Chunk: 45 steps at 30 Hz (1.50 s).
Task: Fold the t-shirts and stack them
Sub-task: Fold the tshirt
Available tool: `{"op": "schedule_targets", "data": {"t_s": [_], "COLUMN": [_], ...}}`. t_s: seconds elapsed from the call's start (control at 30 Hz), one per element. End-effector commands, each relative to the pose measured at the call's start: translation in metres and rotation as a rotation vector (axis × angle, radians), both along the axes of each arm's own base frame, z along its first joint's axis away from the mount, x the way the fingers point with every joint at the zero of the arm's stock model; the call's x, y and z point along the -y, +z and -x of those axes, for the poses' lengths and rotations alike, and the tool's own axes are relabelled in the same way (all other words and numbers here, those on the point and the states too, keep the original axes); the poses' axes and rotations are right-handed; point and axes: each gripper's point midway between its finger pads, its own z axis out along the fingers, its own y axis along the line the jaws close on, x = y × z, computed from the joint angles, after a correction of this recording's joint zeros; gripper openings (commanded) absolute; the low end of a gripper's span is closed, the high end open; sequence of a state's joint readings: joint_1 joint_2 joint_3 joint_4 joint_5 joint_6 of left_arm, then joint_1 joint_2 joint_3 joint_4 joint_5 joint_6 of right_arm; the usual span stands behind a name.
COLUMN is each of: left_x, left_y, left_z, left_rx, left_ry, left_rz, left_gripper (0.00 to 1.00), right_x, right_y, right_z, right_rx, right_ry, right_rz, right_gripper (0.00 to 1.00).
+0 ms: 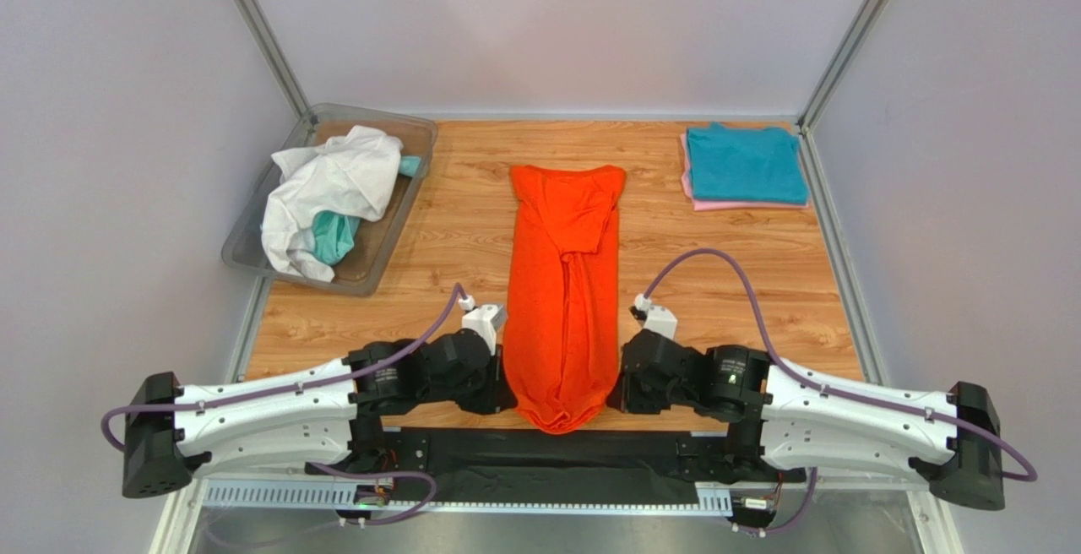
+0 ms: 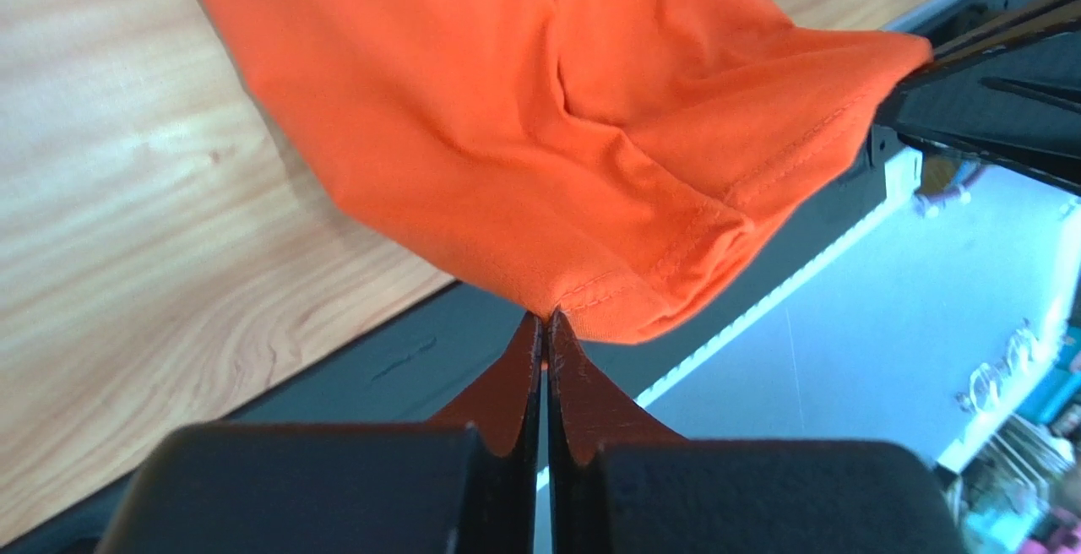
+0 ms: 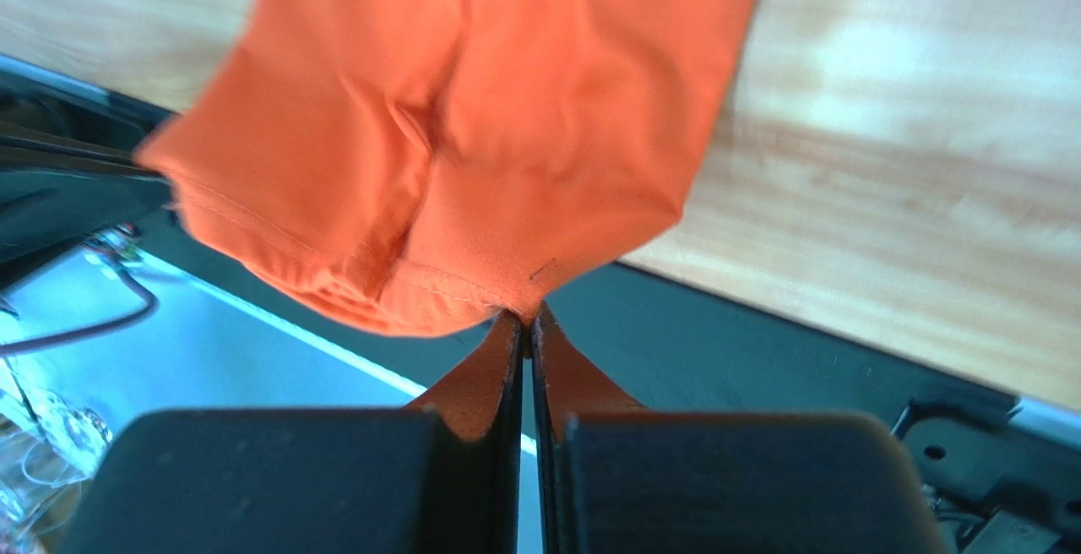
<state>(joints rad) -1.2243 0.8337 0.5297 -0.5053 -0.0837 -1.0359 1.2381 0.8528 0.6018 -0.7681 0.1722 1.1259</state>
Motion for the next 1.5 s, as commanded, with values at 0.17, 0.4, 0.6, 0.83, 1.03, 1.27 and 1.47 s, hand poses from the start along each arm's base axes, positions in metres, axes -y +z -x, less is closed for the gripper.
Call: {"op": "schedule_targets", "data": {"t_s": [0.17, 0.4, 0.6, 0.83, 1.03, 1.27, 1.47], "left_x": [0.002, -0.004, 0.000, 0.006, 0.008, 0.011, 0.013], "left_y": [0.037, 0.062, 0.070, 0.076, 0.081, 0.084, 0.065], "left_z": [-0.059, -0.107, -0.134, -0.169, -0.199, -0.235, -0.256], "left_rx": [0.173, 0.240, 0.251, 0.251, 0.255, 0.257, 0.202], "left_ry": [0.095, 0.176, 0.174, 0.166, 0.164, 0.159, 0.157], "left_rz": [-0.069, -0.051, -0.061, -0.047, -0.032, -0.018, -0.012], "left_gripper": [0.00, 0.00, 0.00, 0.00, 0.00, 0.00, 0.00], "right_x": [0.003, 0.007, 0.002, 0.004, 0.009, 0.007, 0.003], "right_y": [0.047, 0.074, 0.090, 0.094, 0.089, 0.086, 0.077], "right_z": [-0.066, -0.117, -0.151, -0.183, -0.209, -0.235, -0.255], "right_rx": [0.207, 0.314, 0.360, 0.366, 0.347, 0.321, 0.300], "right_ry": [-0.010, -0.068, -0.078, -0.078, -0.095, -0.063, -0.062], "right_rz": [0.042, 0.056, 0.028, 0.047, 0.057, 0.025, 0.018], "right_gripper": [0.00, 0.00, 0.00, 0.00, 0.00, 0.00, 0.00]}}
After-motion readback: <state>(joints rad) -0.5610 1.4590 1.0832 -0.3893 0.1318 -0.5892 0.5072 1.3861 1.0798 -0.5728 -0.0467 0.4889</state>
